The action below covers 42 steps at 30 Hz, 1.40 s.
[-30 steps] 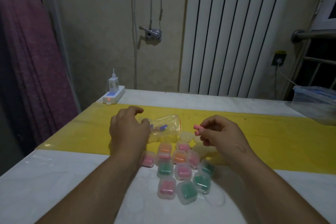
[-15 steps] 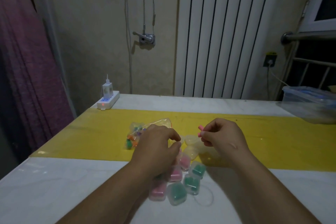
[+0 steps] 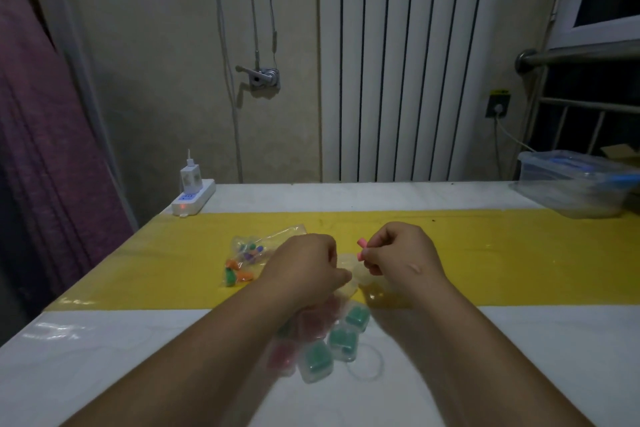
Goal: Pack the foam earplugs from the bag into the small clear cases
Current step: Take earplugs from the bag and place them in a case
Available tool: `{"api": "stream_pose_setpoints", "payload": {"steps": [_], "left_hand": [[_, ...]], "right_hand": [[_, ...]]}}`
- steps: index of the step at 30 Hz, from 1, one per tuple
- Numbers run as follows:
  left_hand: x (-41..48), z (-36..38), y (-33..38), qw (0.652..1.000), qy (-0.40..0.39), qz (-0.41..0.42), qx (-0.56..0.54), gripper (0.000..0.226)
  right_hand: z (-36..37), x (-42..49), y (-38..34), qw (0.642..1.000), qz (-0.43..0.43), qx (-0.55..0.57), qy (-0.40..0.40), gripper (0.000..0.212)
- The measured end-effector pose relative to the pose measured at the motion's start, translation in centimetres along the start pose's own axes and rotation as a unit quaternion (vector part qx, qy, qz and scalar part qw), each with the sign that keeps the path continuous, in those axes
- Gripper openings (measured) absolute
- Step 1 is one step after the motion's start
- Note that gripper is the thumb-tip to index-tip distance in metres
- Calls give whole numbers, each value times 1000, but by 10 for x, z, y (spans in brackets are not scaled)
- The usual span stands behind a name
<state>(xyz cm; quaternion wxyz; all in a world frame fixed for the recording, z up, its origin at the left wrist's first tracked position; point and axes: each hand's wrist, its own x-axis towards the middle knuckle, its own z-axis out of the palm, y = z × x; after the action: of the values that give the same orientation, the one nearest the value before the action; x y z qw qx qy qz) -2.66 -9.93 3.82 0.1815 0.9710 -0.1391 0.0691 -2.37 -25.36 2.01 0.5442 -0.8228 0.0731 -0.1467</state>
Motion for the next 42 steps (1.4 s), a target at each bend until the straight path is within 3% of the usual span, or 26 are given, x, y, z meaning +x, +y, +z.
{"api": "stream_pose_setpoints", "payload": {"steps": [4,7,11,14,24,32,42], "left_hand": [[14,9,15,995,-51,4,90,33],[18,16,17,994,-66,-4,92,30],[16,8,3,994,-10,-33,-104,23],[8,-5,-16,953,-20,-42,-299,41],[-21,-19,-66,860,-2,25,-510,41],[-21,-8,-69,860,44,40,-507,63],[-26,-4,-61,888,77,28,-453,44]], "right_hand": [[-1,0,2,999,-25,3,19,18],[0,0,2,999,-40,15,34,21],[2,0,2,997,-57,20,49,17],[6,-2,-1,997,-51,56,19,14],[27,-23,-11,989,-35,119,-86,8],[35,-33,-15,979,-20,152,-137,12],[40,-35,-11,988,-49,61,-136,17]]}}
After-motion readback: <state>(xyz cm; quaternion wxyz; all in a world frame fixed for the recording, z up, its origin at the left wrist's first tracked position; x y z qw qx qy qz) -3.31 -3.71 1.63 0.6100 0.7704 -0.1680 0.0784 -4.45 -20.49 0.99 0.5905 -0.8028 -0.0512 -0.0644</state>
